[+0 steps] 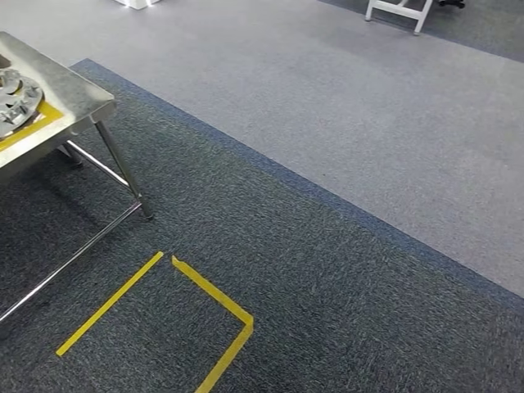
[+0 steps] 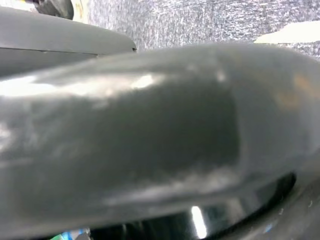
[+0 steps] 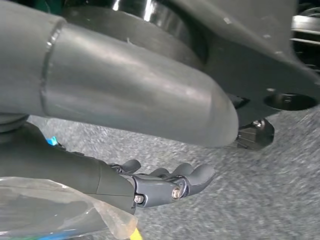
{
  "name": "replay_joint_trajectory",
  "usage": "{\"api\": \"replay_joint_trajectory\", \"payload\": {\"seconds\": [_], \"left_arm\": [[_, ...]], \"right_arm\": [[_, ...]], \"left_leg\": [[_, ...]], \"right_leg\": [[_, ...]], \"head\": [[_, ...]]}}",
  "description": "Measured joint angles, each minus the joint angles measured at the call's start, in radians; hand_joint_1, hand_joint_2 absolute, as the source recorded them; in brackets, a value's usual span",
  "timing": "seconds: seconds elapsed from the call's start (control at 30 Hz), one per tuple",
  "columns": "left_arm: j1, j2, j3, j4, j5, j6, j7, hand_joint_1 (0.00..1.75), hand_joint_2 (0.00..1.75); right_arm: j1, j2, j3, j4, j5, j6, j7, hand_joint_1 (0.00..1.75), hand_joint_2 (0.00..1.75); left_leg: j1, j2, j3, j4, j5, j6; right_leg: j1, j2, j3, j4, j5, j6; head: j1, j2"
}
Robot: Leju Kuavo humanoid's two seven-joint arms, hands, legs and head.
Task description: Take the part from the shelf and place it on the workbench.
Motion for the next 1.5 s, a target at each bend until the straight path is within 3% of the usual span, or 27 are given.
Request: {"api": "replay_joint_trajectory", "payload": {"seconds": [0.07,0.13,0.2,0.27,0.33,0.4,0.43,0.47,0.5,0.57,0.63,0.7,0.8,0.87,0.93,1.0,1.03,1.07,1.13,1.2,1.23,1.3,1.33,1.4,1.43,1.5], "left_arm": [[0.001,0.001,0.0,0.0,-0.003,-0.006,0.01,0.0,0.0],[0.001,0.002,0.0,0.0,-0.006,-0.007,0.013,0.0,0.0],[0.0,0.005,0.0,0.0,-0.007,-0.005,0.013,0.0,0.0],[-0.002,0.009,0.0,0.0,-0.01,0.0,0.001,0.0,0.0],[-0.001,0.016,-0.002,0.0,-0.017,-0.007,-0.03,0.0,0.0],[0.001,0.023,-0.008,0.0,-0.029,-0.024,-0.064,0.0,0.0],[0.002,0.025,-0.012,0.0,-0.036,-0.029,-0.075,0.0,0.0],[0.001,0.026,-0.017,0.0,-0.044,-0.028,-0.079,0.0,0.0],[0.0,0.025,-0.022,0.0,-0.052,-0.023,-0.078,0.0,0.0],[-0.003,0.022,-0.035,0.0,-0.065,-0.01,-0.069,0.0,0.0],[-0.005,0.021,-0.044,0.0,-0.071,-0.004,-0.062,0.0,0.0],[-0.008,0.018,-0.051,0.0,-0.073,-0.002,-0.06,0.0,0.0],[-0.014,0.013,-0.059,0.0,-0.073,-0.001,-0.059,0.0,0.0],[-0.016,0.009,-0.061,0.0,-0.073,0.003,-0.059,0.0,0.0],[-0.016,0.007,-0.062,0.0,-0.071,0.005,-0.058,0.0,0.0],[-0.014,0.005,-0.063,0.0,-0.069,0.002,-0.051,0.0,0.0],[-0.014,0.004,-0.064,0.0,-0.069,0.0,-0.048,0.0,0.0],[-0.015,0.003,-0.065,0.0,-0.069,-0.002,-0.045,0.0,0.0],[-0.016,0.0,-0.066,0.0,-0.069,-0.004,-0.043,0.0,0.0],[-0.017,-0.001,-0.066,0.0,-0.069,-0.004,-0.043,0.0,0.0],[-0.017,-0.001,-0.066,0.0,-0.069,-0.004,-0.043,0.0,0.0],[-0.019,-0.001,-0.067,0.0,-0.069,-0.006,-0.04,0.0,0.0],[-0.02,-0.002,-0.067,0.0,-0.069,-0.007,-0.036,0.0,0.0],[-0.021,-0.003,-0.068,0.0,-0.068,-0.011,-0.026,0.0,0.0],[-0.021,-0.004,-0.07,0.0,-0.068,-0.012,-0.023,0.0,0.0],[-0.02,-0.004,-0.073,0.0,-0.068,-0.011,-0.017,0.0,0.0]], "right_arm": [[0.004,0.0,0.0,0.0,0.004,0.0,-0.001,0.0,0.0],[0.001,0.0,0.0,0.0,0.005,0.0,-0.002,0.0,0.0],[-0.001,0.001,0.0,0.0,0.004,0.0,-0.003,0.0,0.0],[0.004,0.0,0.0,0.0,0.002,0.001,-0.002,0.0,0.0],[0.005,0.0,-0.002,0.0,0.004,0.004,0.004,0.0,0.0],[0.002,0.0,-0.003,0.0,0.011,0.013,0.012,0.0,0.0],[0.002,0.0,-0.003,0.0,0.015,0.017,0.015,0.0,0.0],[0.003,0.0,-0.003,0.0,0.017,0.021,0.016,0.0,0.0],[0.005,0.0,-0.003,0.0,0.016,0.023,0.018,0.0,0.0],[0.007,0.0,-0.008,0.0,0.006,0.027,0.022,0.0,0.0],[0.006,0.0,-0.015,0.0,-0.001,0.029,0.026,0.0,0.0],[0.005,0.0,-0.019,0.001,-0.003,0.031,0.028,0.0,0.0],[0.007,-0.001,-0.023,0.001,-0.004,0.033,0.033,0.0,0.0],[0.011,-0.002,-0.024,0.002,0.004,0.036,0.041,0.0,0.0],[0.009,-0.004,-0.025,0.002,0.018,0.037,0.048,0.0,0.0],[0.007,-0.005,-0.024,0.002,0.029,0.037,0.051,0.0,0.0],[0.008,-0.007,-0.024,0.002,0.032,0.037,0.052,0.0,0.0],[0.009,-0.008,-0.024,0.002,0.035,0.037,0.053,0.0,0.0],[0.01,-0.01,-0.024,0.002,0.037,0.037,0.053,0.0,0.0],[0.006,-0.01,-0.024,0.002,0.037,0.037,0.053,0.0,0.0],[0.004,-0.01,-0.024,0.002,0.037,0.037,0.053,0.0,0.0],[0.006,-0.01,-0.024,0.002,0.037,0.037,0.054,0.0,0.0],[0.008,-0.011,-0.024,0.002,0.037,0.036,0.054,0.0,0.0],[0.008,-0.012,-0.024,0.002,0.036,0.033,0.054,0.0,0.0],[0.006,-0.012,-0.024,0.002,0.036,0.032,0.053,0.0,0.0],[0.004,-0.012,-0.024,0.002,0.038,0.026,0.053,0.0,0.0]], "left_leg": [[0.002,0.023,0.002,0.001,-0.002,-0.006],[-0.002,0.041,0.004,0.005,-0.007,-0.02],[-0.006,0.057,0.006,0.007,-0.009,-0.034],[-0.002,0.062,0.009,0.01,-0.013,-0.045],[0.003,0.025,-0.007,0.057,-0.05,-0.055],[0.004,-0.022,-0.058,0.177,-0.118,-0.056],[0.004,-0.031,-0.088,0.243,-0.145,-0.055],[0.003,-0.035,-0.108,0.286,-0.155,-0.053],[0.002,-0.037,-0.113,0.295,-0.144,-0.05],[0.0,-0.052,-0.074,0.203,-0.076,-0.037],[-0.001,-0.097,-0.023,0.082,-0.019,-0.022],[-0.001,-0.126,-0.003,0.029,-0.012,-0.016],[-0.002,-0.105,0.002,0.012,-0.01,-0.016],[0.001,-0.08,0.009,-0.004,-0.002,-0.009],[0.001,-0.051,0.011,-0.011,0.001,-0.003],[0.0,-0.018,0.011,-0.01,-0.001,-0.002],[0.0,-0.004,0.011,-0.01,-0.002,-0.004],[0.001,0.009,0.012,-0.009,-0.004,-0.006],[0.002,0.03,0.015,-0.004,-0.01,-0.015],[-0.002,0.048,0.016,0.004,-0.019,-0.029],[-0.004,0.056,0.018,0.006,-0.021,-0.035],[-0.004,0.071,0.022,0.007,-0.024,-0.045],[-0.001,0.063,0.022,0.013,-0.032,-0.05],[0.004,0.021,-0.002,0.077,-0.079,-0.056],[0.005,-0.007,-0.027,0.138,-0.113,-0.057],[0.002,-0.031,-0.087,0.267,-0.163,-0.052]], "right_leg": [[-0.007,-0.024,0.071,-0.116,0.057,0.006],[-0.005,-0.057,0.143,-0.241,0.092,-0.001],[0.001,-0.062,0.159,-0.275,0.093,-0.018],[0.001,-0.043,0.155,-0.273,0.097,-0.035],[0.0,-0.024,0.155,-0.275,0.103,-0.049],[0.002,-0.003,0.153,-0.276,0.107,-0.059],[0.004,0.009,0.152,-0.276,0.108,-0.062],[0.007,0.022,0.151,-0.276,0.108,-0.064],[0.009,0.037,0.152,-0.275,0.109,-0.064],[0.013,0.066,0.154,-0.274,0.109,-0.064],[0.015,0.088,0.154,-0.272,0.11,-0.062],[0.014,0.105,0.147,-0.269,0.112,-0.057],[0.007,0.128,0.133,-0.27,0.118,-0.039],[0.009,0.093,0.109,-0.237,0.096,-0.028],[0.009,0.034,0.055,-0.131,0.038,-0.02],[0.003,0.01,-0.001,-0.018,-0.006,-0.01],[0.0,0.004,-0.007,-0.002,-0.004,-0.006],[-0.005,-0.002,0.007,-0.025,0.017,-0.002],[-0.01,-0.038,0.08,-0.155,0.074,0.005],[-0.008,-0.069,0.137,-0.253,0.101,-0.004],[-0.005,-0.073,0.145,-0.267,0.1,-0.012],[-0.003,-0.051,0.143,-0.265,0.103,-0.03],[-0.003,-0.041,0.141,-0.265,0.105,-0.037],[-0.004,-0.02,0.14,-0.268,0.11,-0.049],[-0.003,-0.009,0.139,-0.268,0.11,-0.052],[0.002,0.018,0.138,-0.268,0.111,-0.058]], "head": [[0.0,0.0],[0.0,0.0],[-0.002,0.0],[-0.004,0.0],[-0.008,0.0],[-0.012,0.0],[-0.012,0.0],[-0.013,0.0],[-0.013,0.0],[-0.013,0.0],[-0.013,0.0],[-0.013,0.0],[-0.013,0.0],[-0.009,0.0],[-0.004,0.0],[-0.004,0.0],[-0.004,0.0],[-0.004,0.0],[-0.003,0.0],[-0.005,0.0],[-0.007,0.0],[-0.01,0.0],[-0.011,0.0],[-0.015,0.0],[-0.017,0.0],[-0.019,0.0]]}}
